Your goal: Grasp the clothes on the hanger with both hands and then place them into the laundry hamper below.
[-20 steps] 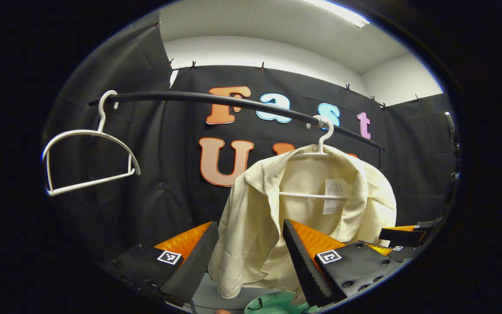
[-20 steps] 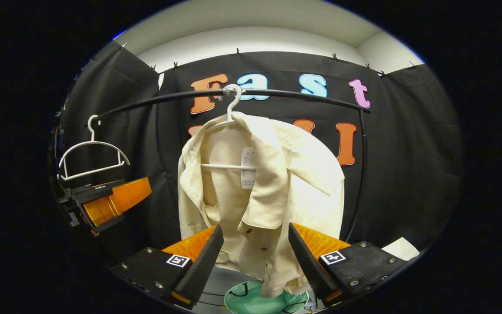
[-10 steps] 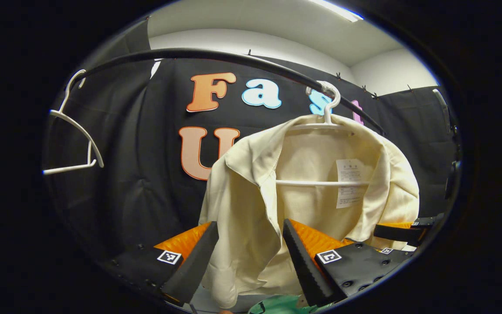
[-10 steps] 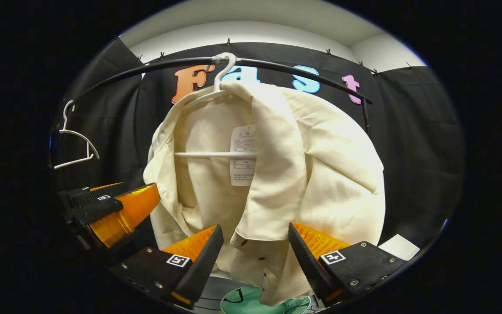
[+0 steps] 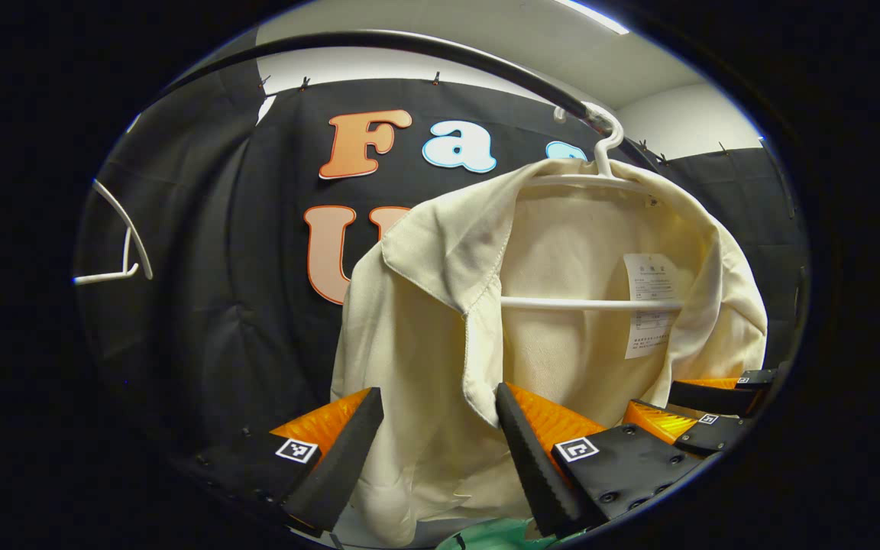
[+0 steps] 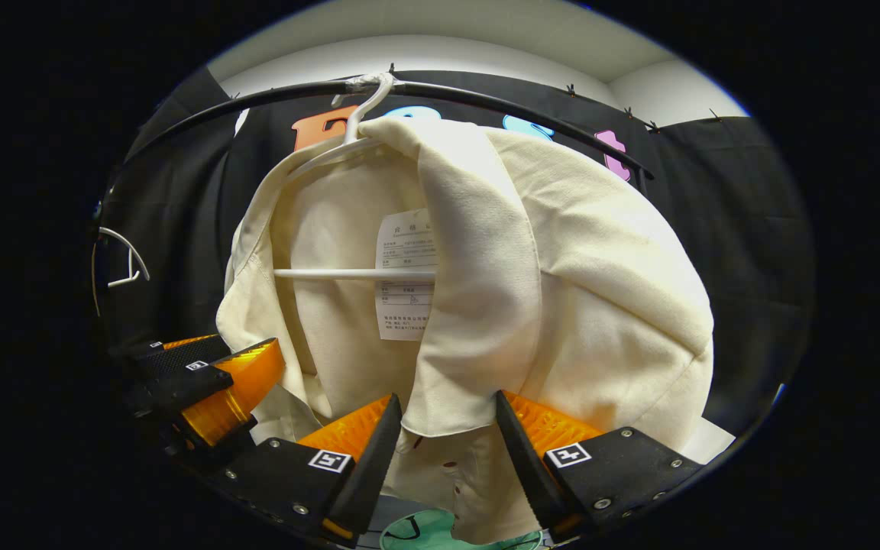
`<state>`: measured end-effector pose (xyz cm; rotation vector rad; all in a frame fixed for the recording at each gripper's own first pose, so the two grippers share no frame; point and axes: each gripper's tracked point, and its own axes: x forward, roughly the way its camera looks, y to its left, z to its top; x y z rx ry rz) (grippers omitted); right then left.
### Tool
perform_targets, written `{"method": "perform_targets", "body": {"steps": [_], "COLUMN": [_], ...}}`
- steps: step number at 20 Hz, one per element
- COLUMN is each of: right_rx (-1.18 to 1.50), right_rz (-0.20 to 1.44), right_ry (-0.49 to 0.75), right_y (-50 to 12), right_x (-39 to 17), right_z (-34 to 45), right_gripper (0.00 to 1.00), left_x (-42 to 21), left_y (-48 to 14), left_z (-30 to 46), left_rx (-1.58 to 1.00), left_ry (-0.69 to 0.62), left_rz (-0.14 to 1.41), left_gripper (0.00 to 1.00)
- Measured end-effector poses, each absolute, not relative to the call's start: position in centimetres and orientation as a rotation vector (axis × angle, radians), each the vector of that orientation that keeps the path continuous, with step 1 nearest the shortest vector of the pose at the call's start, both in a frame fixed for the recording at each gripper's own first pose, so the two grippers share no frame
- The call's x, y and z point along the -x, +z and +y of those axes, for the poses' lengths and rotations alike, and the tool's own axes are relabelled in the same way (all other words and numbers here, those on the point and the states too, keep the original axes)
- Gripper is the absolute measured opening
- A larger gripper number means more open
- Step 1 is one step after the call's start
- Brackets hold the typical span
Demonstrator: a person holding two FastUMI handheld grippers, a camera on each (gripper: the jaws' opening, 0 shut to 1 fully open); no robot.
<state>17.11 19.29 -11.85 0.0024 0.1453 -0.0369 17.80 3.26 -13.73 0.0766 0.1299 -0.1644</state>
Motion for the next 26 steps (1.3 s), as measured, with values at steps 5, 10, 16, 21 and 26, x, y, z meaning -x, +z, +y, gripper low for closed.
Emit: {"method": "perform_targets", "body": {"steps": [5,10,16,21,26], "right_rx": [-0.003,-0.008,-0.029,-0.028,-0.036], "right_rz": [0.138,0.137,0.147,0.139,0.125], "right_ry": [0.001,0.028,0.063,0.101,0.160], "right_y": [-11.3,-10.9,-10.5,-9.9,-8.4], "right_x": [-17.1,-16.2,-14.5,-12.5,-9.7], "right_z": [20.0,20.3,20.2,20.4,20.1], "right_gripper": [0.49,0.24,0.07,0.05,0.01], "left_x": [-18.1,-17.6,-16.2,-14.3,-12.3], "left_y": [-13.9,-14.1,-15.2,-14.5,-13.4], "left_z": [3.0,2.5,2.1,2.1,2.4], "left_rx": [-0.047,-0.065,-0.025,-0.085,-0.028], "left_ry": [-0.178,-0.189,-0.207,-0.219,-0.224], "left_rz": [0.130,0.154,0.222,0.196,0.183], "left_gripper": [0.83,0.36,0.15,0.07,0.06]}}
